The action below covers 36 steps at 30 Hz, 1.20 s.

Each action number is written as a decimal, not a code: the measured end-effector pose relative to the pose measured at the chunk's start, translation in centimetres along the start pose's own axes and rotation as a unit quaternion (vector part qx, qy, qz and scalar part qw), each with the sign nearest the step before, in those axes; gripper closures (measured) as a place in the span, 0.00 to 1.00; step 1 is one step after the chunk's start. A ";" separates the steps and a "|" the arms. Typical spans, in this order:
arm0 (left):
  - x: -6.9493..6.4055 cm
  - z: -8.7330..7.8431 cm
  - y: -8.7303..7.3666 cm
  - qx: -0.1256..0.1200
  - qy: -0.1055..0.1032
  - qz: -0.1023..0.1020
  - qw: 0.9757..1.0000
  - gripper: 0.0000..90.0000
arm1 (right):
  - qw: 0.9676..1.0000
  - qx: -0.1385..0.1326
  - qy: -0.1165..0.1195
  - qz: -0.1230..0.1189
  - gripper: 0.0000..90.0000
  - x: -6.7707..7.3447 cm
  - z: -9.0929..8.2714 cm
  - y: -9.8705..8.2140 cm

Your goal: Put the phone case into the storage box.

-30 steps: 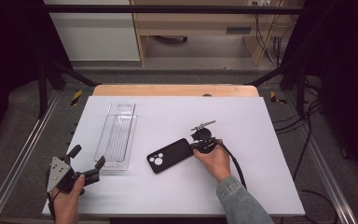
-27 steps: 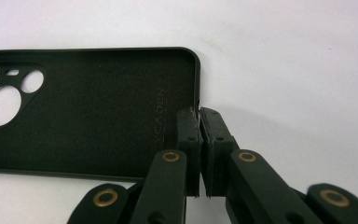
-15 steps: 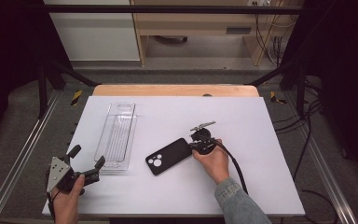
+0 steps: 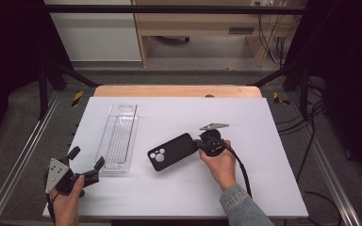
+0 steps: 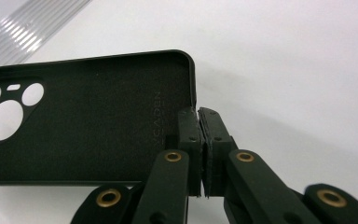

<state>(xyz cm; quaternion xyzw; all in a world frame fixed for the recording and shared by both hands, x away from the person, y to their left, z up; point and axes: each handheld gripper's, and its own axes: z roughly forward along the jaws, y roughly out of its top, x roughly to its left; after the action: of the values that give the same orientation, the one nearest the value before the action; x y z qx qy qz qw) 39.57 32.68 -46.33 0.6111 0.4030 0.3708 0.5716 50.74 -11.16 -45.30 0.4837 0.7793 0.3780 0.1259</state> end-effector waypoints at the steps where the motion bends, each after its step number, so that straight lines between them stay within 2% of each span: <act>1: 0.0 0.0 0.0 -0.001 0.001 -0.001 1.000 0.01 | 1.000 -0.005 -0.001 0.004 0.98 -0.1 -0.2 -0.2; 4: 0.0 -0.1 0.0 -0.001 0.003 -0.004 1.000 0.01 | 1.000 -0.021 -0.007 0.009 0.98 -0.3 -0.6 -0.8; 9: 0.0 -0.4 0.1 -0.001 0.007 -0.004 1.000 0.01 | 0.999 -0.037 -0.001 0.024 0.98 -0.8 -1.2 -1.5; 20: -0.3 -0.9 0.4 0.002 0.013 -0.003 1.000 0.01 | 0.996 -0.082 0.001 0.020 0.99 -0.6 -2.3 -1.9; 24: -0.7 -1.0 0.6 0.003 0.013 0.000 1.000 0.01 | 0.994 -0.106 0.004 0.014 0.99 -0.4 -2.6 -1.9; 27: -0.9 -1.2 0.8 0.005 0.022 0.001 1.000 0.01 | 0.992 -0.124 0.005 0.015 0.99 -0.3 -2.8 -2.1; 32: -1.3 -1.1 1.5 0.009 0.039 -0.005 0.999 0.01 | 0.990 -0.142 0.002 0.009 0.99 -0.1 -3.1 -2.6; 36: -2.1 -0.7 2.5 0.016 0.039 -0.012 0.999 0.01 | 0.987 -0.158 0.004 0.009 0.99 -0.1 -3.5 -2.7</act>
<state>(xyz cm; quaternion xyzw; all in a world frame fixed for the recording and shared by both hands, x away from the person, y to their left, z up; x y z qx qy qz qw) 38.24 30.99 -43.76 0.6003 0.4378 0.3812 0.5502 47.03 -13.56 -44.89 0.4631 0.7059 0.4995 0.1945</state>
